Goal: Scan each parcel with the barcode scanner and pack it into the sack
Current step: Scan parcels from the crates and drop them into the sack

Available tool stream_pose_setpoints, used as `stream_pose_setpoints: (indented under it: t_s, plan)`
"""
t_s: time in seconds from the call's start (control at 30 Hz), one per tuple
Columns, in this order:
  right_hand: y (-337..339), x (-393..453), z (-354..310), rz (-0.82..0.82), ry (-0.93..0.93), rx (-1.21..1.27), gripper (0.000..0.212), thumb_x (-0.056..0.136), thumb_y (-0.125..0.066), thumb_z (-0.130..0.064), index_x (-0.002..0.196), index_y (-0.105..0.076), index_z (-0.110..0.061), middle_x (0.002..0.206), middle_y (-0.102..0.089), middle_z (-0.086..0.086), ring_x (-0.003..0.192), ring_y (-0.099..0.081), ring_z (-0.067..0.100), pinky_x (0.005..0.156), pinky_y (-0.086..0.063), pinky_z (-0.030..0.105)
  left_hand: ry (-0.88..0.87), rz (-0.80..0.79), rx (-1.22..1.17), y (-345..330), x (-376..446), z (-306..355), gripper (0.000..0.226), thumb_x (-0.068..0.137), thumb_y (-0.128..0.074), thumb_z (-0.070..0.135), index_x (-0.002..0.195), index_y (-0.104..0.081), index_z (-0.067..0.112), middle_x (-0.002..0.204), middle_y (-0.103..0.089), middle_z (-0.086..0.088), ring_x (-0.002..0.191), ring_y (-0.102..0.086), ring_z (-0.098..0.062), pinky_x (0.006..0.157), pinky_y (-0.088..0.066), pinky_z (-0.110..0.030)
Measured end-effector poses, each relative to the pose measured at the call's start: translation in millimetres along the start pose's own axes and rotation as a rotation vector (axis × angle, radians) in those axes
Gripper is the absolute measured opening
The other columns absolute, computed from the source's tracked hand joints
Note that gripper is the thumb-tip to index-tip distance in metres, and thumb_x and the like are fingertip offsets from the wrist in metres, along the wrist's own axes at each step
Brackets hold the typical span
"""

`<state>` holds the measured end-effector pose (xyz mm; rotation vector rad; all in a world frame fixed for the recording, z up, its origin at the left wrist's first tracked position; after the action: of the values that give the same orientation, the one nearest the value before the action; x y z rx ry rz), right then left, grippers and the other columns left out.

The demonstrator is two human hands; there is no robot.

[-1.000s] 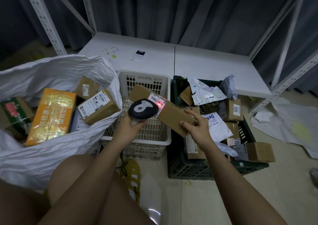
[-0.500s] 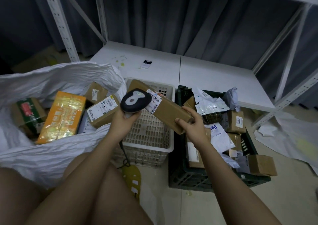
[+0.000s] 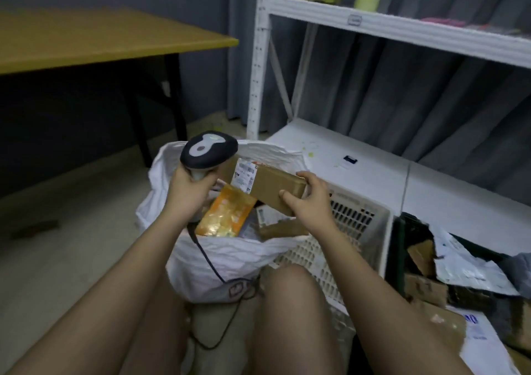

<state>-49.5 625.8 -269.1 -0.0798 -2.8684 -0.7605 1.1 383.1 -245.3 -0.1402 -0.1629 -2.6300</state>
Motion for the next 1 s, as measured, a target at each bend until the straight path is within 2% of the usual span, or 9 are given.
stream_pose_setpoints:
  t_s: [0.03,0.13,0.27,0.57,0.63,0.7,0.77,0.83,1.0]
  plan:
    - [-15,4,-8,-0.011,0.033,-0.044,0.05,0.083,-0.073,-0.029,0.128,-0.052,-0.023,0.129,-0.038,0.001,0.104,-0.045,0.013,0.086,-0.04,0.025,0.02,0.048,0.019,17,5,-6,0.046,0.085,-0.068,0.011,0.127,-0.049,0.012,0.101,-0.064,0.0,0.084,-0.064,-0.001,0.075,-0.049,-0.011]
    - [-53,17,-25,0.001,0.121,-0.163,0.05,0.082,-0.07,-0.037,0.127,-0.051,-0.025,0.136,-0.035,-0.001,0.115,-0.049,0.02,0.086,-0.046,0.034,0.061,0.16,0.04,60,14,-19,0.049,0.084,-0.07,0.016,0.129,-0.051,0.013,0.119,-0.064,-0.011,0.109,-0.061,-0.028,0.092,-0.049,-0.036]
    - [-93,50,-44,0.029,0.246,-0.341,0.05,0.084,-0.066,-0.04,0.13,-0.05,-0.028,0.143,-0.034,0.002,0.125,-0.04,0.028,0.092,-0.046,0.044,0.074,0.224,0.066,86,38,-40,0.052,0.085,-0.069,0.013,0.133,-0.048,0.013,0.122,-0.057,0.002,0.109,-0.053,-0.014,0.088,-0.042,-0.027]
    - [-190,117,-50,-0.357,0.48,-0.924,0.062,0.092,-0.058,-0.036,0.145,-0.033,-0.016,0.155,-0.022,0.014,0.134,-0.03,0.038,0.104,-0.039,0.047,0.097,0.214,0.048,64,97,-77,0.052,0.085,-0.07,0.009,0.131,-0.049,0.016,0.119,-0.057,0.005,0.112,-0.053,-0.011,0.093,-0.041,-0.025]
    - [-209,120,-34,-0.479,0.417,-0.844,0.076,0.094,-0.058,-0.038,0.154,-0.014,-0.018,0.161,-0.003,0.015,0.145,-0.015,0.037,0.115,-0.026,0.047,0.101,0.196,0.028,58,101,-80,0.052,0.085,-0.07,0.01,0.132,-0.049,0.016,0.122,-0.059,0.003,0.112,-0.055,-0.013,0.093,-0.042,-0.026]
    - [-221,117,-13,-0.679,0.195,-0.583,0.091,0.094,-0.061,-0.036,0.155,0.007,-0.025,0.161,0.019,0.011,0.149,0.006,0.031,0.12,-0.011,0.048,0.121,0.175,0.008,54,99,-81,0.052,0.085,-0.07,0.01,0.132,-0.05,0.016,0.121,-0.059,0.002,0.109,-0.055,-0.01,0.086,-0.043,-0.017]
    - [-220,111,1,-0.714,0.08,-0.426,0.095,0.094,-0.062,-0.029,0.154,0.011,-0.027,0.159,0.026,0.008,0.149,0.012,0.029,0.12,-0.011,0.051,0.137,0.154,-0.006,52,95,-82,0.053,0.085,-0.071,0.01,0.133,-0.05,0.015,0.121,-0.06,0.003,0.107,-0.055,-0.01,0.074,-0.042,-0.006]
    - [-211,103,4,-0.675,0.106,-0.382,0.086,0.095,-0.06,-0.023,0.156,0.001,-0.026,0.161,0.019,0.008,0.15,0.007,0.027,0.12,-0.016,0.046,0.133,0.133,0.006,50,90,-79,0.055,0.084,-0.071,0.013,0.134,-0.049,0.014,0.123,-0.06,0.002,0.109,-0.056,-0.011,0.073,-0.042,-0.005]
    - [-163,75,17,-0.539,0.096,-0.161,0.057,0.097,-0.057,-0.02,0.148,-0.034,-0.028,0.162,-0.012,0.003,0.149,-0.012,0.019,0.109,-0.022,0.026,0.106,0.058,0.035,39,75,-69,0.05,0.084,-0.072,0.019,0.13,-0.052,0.017,0.124,-0.061,0.001,0.113,-0.057,-0.015,0.093,-0.044,-0.028]
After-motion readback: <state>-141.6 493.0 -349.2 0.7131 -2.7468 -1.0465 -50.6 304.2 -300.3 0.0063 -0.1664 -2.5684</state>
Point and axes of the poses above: each hand's wrist, its own x-axis towards the middle knuckle, its own y-axis out of the back of the hand, z = x × y, the point moved 4 cm from there along x, towards the middle knuckle
